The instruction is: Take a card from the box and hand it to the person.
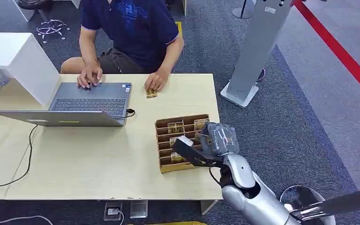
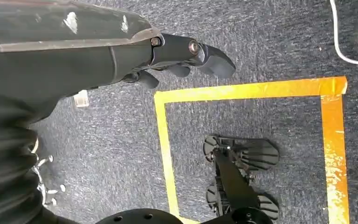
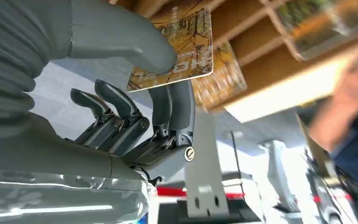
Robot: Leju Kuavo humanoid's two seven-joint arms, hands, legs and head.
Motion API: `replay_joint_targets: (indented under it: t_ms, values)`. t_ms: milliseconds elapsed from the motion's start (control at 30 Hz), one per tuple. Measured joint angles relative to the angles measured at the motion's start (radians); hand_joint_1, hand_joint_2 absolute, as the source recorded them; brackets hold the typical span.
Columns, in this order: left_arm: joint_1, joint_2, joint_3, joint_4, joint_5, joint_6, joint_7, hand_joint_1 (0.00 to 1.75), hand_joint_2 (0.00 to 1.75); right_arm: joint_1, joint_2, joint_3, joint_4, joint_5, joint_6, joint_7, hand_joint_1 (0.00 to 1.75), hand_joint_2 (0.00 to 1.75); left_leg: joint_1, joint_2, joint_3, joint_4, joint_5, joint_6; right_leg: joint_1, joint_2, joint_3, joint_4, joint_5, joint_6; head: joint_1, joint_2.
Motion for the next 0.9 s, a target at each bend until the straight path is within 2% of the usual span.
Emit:
replay_joint_targets:
  t_ms: [300,500,600,767,900]
  values:
    - [0.001,0.000,0.000,0.000,0.007,-0.002,-0.002,0.00,1.75,-0.016,-0.002,-0.002,-0.154,0.026,0.006,-0.007,1.75,1.75,0.000,0.000,0.000,0.000,0.000,0.000,0.000,0.000,0.000,0.000,0.000,0.000,0.000,0.000]
    - [0.000,0.000,0.000,0.000,0.006,-0.007,-0.001,0.00,1.75,-0.088,0.008,0.002,-0.152,-0.046,-0.002,-0.073,1.75,1.75,0.000,0.000,0.000,0.000,0.000,0.000,0.000,0.000,0.000,0.000,0.000,0.000,0.000,0.000]
    - [-0.001,0.000,0.000,0.000,0.003,-0.027,0.001,0.00,1.75,-0.142,0.029,0.008,-0.103,-0.098,-0.012,-0.110,1.75,1.75,0.000,0.000,-0.001,0.000,0.000,0.000,0.000,0.000,0.000,0.001,0.000,0.000,0.001,0.000]
    - [-0.005,0.000,0.000,0.000,0.013,-0.066,0.003,0.00,1.75,-0.265,0.096,0.029,0.065,-0.153,-0.059,-0.213,1.75,1.75,0.000,-0.001,-0.002,0.000,0.001,0.000,0.000,0.000,0.000,0.002,0.000,0.000,0.001,0.000]
    - [-0.006,-0.001,0.000,0.000,0.023,-0.085,0.003,0.00,1.75,-0.348,0.162,0.053,0.209,-0.180,-0.074,-0.243,1.75,1.75,0.000,-0.001,-0.002,0.000,0.001,0.000,0.000,0.000,0.000,0.002,0.000,0.000,0.000,0.000]
